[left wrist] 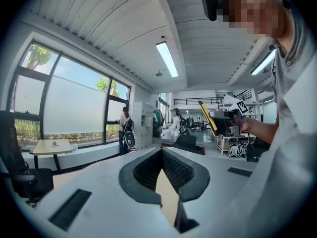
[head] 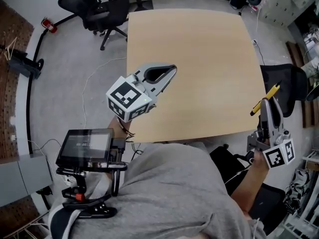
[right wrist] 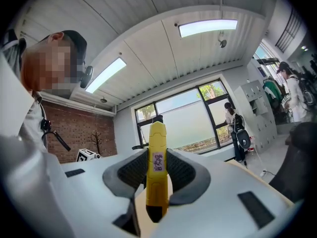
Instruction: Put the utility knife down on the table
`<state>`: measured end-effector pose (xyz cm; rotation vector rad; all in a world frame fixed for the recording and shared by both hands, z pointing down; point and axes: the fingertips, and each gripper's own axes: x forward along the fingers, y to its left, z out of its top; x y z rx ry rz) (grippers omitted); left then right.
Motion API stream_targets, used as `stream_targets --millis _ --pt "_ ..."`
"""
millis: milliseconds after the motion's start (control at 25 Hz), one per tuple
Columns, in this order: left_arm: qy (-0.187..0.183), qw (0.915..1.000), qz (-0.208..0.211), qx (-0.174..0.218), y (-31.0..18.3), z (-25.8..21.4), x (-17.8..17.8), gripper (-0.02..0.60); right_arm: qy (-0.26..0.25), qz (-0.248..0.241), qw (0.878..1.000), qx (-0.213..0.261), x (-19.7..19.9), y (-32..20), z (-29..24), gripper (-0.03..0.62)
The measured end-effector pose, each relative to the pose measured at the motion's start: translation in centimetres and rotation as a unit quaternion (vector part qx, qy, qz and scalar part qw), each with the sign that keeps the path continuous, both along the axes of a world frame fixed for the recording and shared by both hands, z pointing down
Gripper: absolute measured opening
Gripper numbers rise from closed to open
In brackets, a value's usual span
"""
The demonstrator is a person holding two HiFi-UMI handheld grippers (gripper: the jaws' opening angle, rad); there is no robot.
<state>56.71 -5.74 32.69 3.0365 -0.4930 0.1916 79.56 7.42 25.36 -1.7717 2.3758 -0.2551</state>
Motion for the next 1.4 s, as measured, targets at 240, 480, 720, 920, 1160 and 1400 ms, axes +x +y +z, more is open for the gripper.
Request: stream_targets --millis 240,480,720,920,1160,1400 --pt "0.004 0.9998 -0.013 -0.016 -3.1 0.7 -1.2 0.005 -0.005 -0.014 1.000 -0.017 -0.4 -4.4 1.0 0.117" --pt "-0.004 0.9986 -0.048 -0.025 -5.7 1.4 -0.8 0.005 -0.005 -0.039 0.999 -0.027 1.3 -9.4 1.7 0.117" --pt "-0.012 0.9951 -0.089 -0.042 -8.7 2.8 -1.0 0.005 -0.023 -0.071 0.997 -0.036 3.6 -15.9 4.5 0.117" --pt "-0.021 0.9905 -0.120 -0.065 -8.9 5.9 -0.8 0.005 -0.024 -0.083 0.995 -0.053 5.8 -19.6 7.8 0.117" --pt "-0.026 0.9836 -0.158 -0.082 -10.6 5.9 1.7 0.005 -0.027 -0.096 0.993 -0.066 10.5 -24.9 8.4 0.117" --pt "-0.033 0.9789 -0.179 -0.092 -9.9 7.0 3.2 0.005 -0.037 -0.107 0.991 -0.073 12.9 -27.6 10.4 0.117"
